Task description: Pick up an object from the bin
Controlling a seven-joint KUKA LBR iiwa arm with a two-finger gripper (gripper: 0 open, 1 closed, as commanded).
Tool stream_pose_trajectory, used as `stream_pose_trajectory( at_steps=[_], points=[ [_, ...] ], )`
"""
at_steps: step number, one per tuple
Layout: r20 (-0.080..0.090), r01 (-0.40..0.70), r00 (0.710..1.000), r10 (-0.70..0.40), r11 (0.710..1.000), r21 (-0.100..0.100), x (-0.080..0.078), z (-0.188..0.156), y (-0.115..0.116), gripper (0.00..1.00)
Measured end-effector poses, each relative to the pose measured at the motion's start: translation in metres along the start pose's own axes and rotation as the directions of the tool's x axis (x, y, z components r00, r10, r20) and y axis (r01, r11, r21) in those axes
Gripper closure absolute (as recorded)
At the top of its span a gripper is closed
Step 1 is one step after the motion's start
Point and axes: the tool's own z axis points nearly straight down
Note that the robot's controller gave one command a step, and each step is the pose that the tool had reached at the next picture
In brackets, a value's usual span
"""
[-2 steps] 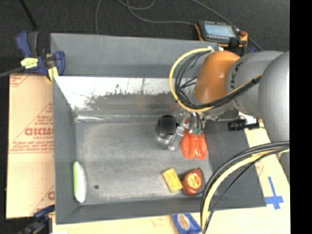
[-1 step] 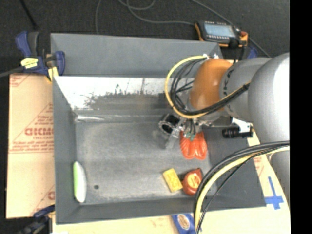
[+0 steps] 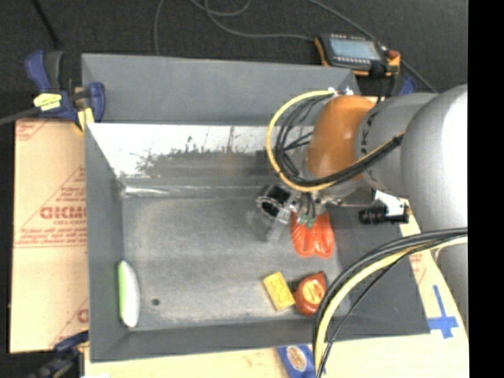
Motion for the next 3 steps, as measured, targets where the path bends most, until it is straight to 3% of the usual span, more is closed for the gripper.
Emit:
stream_pose_trajectory(
  at_steps=[2, 3],
  points=[
    [-0.017, -0.004, 1.0, 0.004, 1.0, 0.007, 0.003, -0.026, -0.002, 1.0],
    [-0.012, -0.003, 1.0, 0.003, 1.0, 0.005, 0.001, -0.044, -0.001, 1.0]
  ],
)
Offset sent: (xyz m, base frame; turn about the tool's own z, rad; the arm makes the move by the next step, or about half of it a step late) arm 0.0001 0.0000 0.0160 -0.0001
